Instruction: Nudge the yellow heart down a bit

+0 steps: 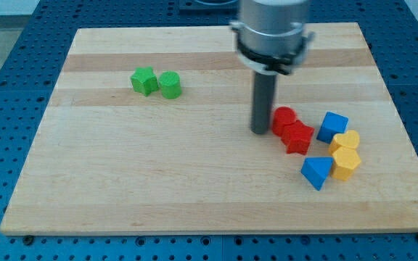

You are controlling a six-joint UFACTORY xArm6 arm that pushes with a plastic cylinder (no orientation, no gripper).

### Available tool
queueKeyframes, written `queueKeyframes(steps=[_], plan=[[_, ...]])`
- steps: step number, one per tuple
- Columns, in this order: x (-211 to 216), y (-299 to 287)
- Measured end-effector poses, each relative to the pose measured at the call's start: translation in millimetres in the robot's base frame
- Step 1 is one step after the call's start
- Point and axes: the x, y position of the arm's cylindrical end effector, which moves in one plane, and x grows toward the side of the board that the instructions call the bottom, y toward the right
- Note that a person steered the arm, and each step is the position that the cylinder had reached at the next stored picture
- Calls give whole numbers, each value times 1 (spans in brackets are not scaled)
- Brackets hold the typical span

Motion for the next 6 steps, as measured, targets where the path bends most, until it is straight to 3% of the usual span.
queueKeyframes(steps=[2, 6], plan=[[6, 13], [-102, -218]])
